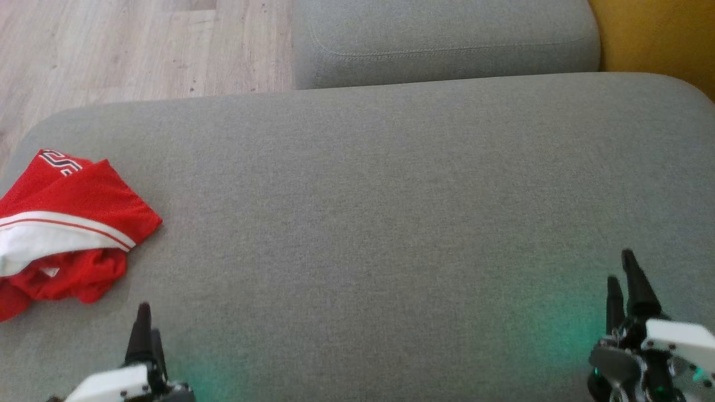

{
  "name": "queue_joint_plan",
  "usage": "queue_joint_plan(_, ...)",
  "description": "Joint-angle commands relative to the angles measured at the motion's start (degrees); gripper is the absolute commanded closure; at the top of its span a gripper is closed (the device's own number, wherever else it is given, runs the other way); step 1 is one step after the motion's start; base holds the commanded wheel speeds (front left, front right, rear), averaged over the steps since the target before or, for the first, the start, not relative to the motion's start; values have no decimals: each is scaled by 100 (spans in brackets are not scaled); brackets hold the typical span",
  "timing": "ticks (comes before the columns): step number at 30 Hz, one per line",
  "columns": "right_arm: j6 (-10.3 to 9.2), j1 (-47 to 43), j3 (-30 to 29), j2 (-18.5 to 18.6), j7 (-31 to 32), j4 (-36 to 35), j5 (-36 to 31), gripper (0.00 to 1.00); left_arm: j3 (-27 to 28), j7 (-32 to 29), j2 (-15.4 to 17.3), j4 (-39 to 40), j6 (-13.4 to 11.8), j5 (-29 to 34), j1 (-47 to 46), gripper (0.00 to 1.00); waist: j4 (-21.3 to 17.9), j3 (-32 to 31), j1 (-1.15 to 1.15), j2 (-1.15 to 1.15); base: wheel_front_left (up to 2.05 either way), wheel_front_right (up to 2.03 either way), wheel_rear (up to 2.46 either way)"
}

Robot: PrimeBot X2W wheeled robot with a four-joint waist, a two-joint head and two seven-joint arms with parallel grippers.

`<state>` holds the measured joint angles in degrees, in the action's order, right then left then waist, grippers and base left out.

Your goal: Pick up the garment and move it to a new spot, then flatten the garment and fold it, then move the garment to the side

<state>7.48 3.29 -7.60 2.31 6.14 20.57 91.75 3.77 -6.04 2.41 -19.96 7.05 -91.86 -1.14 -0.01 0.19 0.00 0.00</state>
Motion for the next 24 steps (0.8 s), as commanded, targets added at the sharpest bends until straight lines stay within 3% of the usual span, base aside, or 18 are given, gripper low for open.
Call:
queue_joint_plan(1,0,90,18,9,-16,-128,-20,0,5,38,10,100,1,29,-92,0,-1,2,0,0,0,0,0)
queue_joint_plan(8,0,159,124,58,-125,-165,-159,0,-2,142,50,103,3,216,-152,0,-6,16,0,0,0,0,0)
queue_joint_plan(24,0,524,384,133,-413,-106,-1046,0,-59,412,110,122,9,1381,-398,0,-29,91,0,0,0,0,0)
